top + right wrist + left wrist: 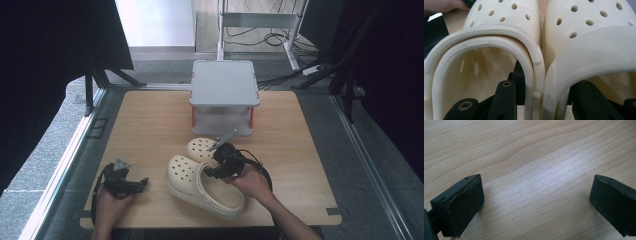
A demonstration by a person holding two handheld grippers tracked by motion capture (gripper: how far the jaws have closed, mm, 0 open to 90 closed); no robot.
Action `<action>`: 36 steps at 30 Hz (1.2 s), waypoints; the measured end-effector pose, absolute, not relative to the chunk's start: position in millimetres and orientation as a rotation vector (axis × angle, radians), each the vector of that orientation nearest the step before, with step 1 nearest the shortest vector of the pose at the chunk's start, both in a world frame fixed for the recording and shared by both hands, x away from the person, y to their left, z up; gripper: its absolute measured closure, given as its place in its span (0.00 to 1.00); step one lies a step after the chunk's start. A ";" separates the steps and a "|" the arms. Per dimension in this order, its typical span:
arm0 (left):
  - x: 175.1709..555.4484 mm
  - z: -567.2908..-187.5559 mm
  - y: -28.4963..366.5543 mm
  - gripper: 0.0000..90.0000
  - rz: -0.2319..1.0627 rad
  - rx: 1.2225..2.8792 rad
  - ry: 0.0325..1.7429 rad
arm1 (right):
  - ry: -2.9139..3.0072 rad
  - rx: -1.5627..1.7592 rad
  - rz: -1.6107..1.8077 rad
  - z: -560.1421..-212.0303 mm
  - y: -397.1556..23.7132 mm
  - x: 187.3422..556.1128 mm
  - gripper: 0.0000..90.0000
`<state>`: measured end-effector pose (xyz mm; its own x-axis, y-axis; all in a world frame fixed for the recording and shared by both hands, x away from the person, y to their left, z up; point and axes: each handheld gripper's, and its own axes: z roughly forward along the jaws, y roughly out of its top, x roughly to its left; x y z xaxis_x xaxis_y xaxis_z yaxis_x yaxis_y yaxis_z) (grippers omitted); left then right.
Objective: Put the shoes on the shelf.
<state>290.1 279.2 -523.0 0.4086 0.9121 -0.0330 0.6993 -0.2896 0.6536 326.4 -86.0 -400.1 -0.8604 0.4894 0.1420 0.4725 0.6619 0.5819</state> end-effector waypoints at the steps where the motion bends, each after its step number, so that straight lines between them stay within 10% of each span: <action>1: 290.1 -523.0 279.2 0.00 0.469 2.078 1.364 | 2.839 0.822 0.982 -400.1 -86.0 326.4 0.74; 36: 290.3 -523.0 279.2 0.00 0.469 2.078 1.362 | 2.611 1.061 0.983 -311.6 -152.4 344.8 0.74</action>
